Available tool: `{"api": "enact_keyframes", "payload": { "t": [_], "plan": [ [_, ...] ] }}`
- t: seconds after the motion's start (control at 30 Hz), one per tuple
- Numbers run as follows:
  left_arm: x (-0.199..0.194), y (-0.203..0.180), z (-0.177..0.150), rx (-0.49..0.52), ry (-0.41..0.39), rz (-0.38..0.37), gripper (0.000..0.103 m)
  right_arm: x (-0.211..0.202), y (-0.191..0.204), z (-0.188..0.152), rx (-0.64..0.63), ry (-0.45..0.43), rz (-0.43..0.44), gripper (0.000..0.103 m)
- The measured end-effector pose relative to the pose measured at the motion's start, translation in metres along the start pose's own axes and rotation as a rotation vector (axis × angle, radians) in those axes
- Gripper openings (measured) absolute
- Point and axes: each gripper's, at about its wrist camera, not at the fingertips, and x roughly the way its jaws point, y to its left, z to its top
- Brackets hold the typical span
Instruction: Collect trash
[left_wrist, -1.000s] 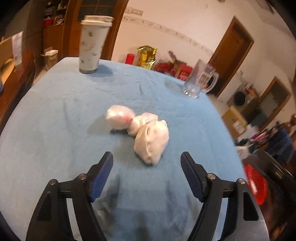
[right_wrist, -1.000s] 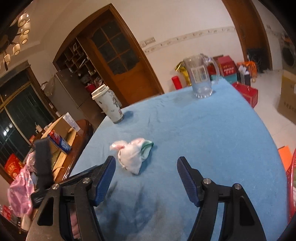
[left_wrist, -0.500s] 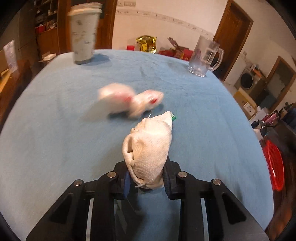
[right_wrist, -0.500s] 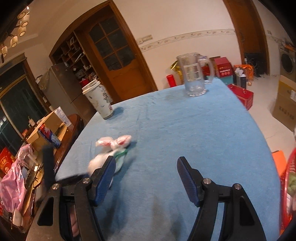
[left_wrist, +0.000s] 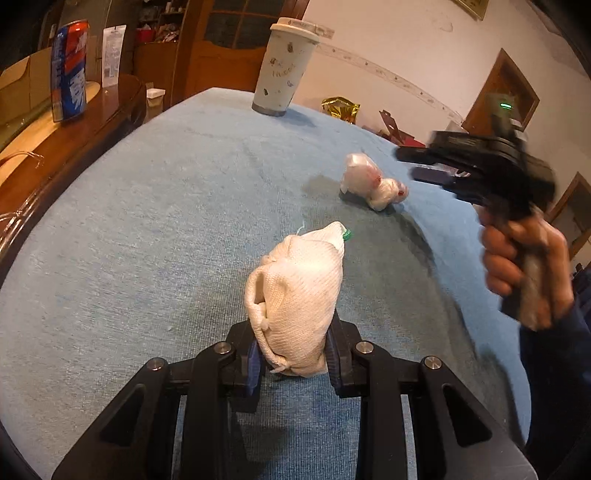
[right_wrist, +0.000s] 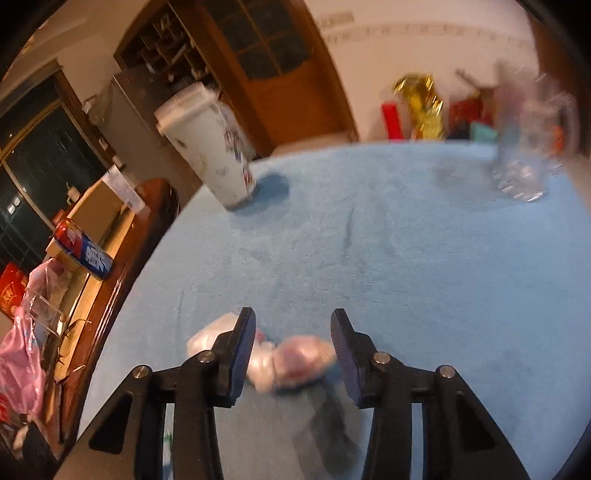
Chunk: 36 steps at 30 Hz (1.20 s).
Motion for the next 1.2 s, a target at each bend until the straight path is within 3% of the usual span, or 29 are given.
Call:
{"api": "enact_keyframes", "payload": {
  "t": [0.13, 0.3, 0.5, 0.7, 0.73, 0.8, 0.9, 1.03, 1.2],
  "plan": [
    [-0.001, 0.005, -0.001, -0.020, 0.003, -0.028, 0.028, 0.026, -0.002, -0.007, 0.045, 0.072, 0.039, 0.046],
    [0.000, 0.004, -0.001, -0.027, 0.003, -0.037, 0.028, 0.007, 0.020, -0.046, -0.026, 0.120, 0.126, 0.046],
    [0.000, 0.009, 0.002, -0.044, -0.010, -0.034, 0.028, 0.001, 0.045, -0.070, -0.167, 0.123, 0.094, 0.055],
    [-0.003, 0.013, 0.000, -0.061, -0.015, -0.026, 0.027, 0.000, 0.050, -0.081, -0.196, 0.127, 0.094, 0.053],
    [-0.003, 0.012, 0.000, -0.059, -0.017, -0.026, 0.027, -0.002, 0.050, -0.084, -0.199, 0.128, 0.097, 0.053],
    [-0.004, 0.012, 0.000, -0.057, -0.023, -0.026, 0.028, -0.004, 0.052, -0.094, -0.217, 0.135, 0.085, 0.031],
    [-0.007, 0.011, -0.001, -0.057, -0.035, -0.027, 0.028, -0.016, 0.054, -0.113, -0.220, 0.112, 0.069, 0.030],
    [-0.017, 0.002, -0.005, -0.025, -0.073, -0.023, 0.027, -0.052, 0.055, -0.136, -0.196, 0.016, 0.044, 0.030],
    [-0.030, -0.024, -0.018, 0.047, -0.124, -0.004, 0.028, -0.107, 0.045, -0.176, -0.120, -0.150, -0.083, 0.030]
  ]
}}
